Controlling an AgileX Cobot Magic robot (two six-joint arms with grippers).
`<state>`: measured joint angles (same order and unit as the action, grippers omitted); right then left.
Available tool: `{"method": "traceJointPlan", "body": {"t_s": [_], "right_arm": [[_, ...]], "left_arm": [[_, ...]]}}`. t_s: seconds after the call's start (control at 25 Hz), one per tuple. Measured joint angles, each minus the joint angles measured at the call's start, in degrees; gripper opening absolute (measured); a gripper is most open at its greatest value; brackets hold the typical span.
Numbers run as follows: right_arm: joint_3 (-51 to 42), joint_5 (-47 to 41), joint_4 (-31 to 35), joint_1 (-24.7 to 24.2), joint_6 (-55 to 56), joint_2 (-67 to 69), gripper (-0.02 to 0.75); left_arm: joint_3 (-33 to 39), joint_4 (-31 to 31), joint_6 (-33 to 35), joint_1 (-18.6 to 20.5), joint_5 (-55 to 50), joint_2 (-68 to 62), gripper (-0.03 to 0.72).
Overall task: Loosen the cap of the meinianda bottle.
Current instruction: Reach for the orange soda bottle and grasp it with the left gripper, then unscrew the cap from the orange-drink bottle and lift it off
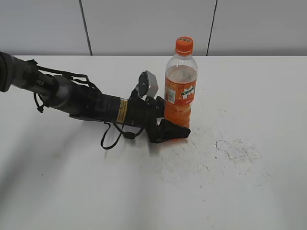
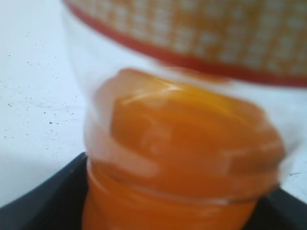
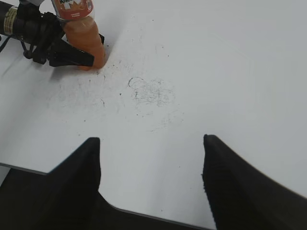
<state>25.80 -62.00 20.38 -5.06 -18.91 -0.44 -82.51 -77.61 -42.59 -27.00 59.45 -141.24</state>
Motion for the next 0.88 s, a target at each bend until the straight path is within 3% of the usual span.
{"method": "traceJointPlan", "body": {"t_s": [0.16,0.88], "right_arm": [[0.0,0.0,0.0,0.0,0.0,0.0,0.493],[0.62,3.71,1.18,0.0,1.4,3.07,0.493]], "left_arm": [[0.0,0.12,0.0,0.0,-0.07,-0.04,0.565],[0.0,-0.93,0.0,0.0,0.63,-0.04,0.562]]}}
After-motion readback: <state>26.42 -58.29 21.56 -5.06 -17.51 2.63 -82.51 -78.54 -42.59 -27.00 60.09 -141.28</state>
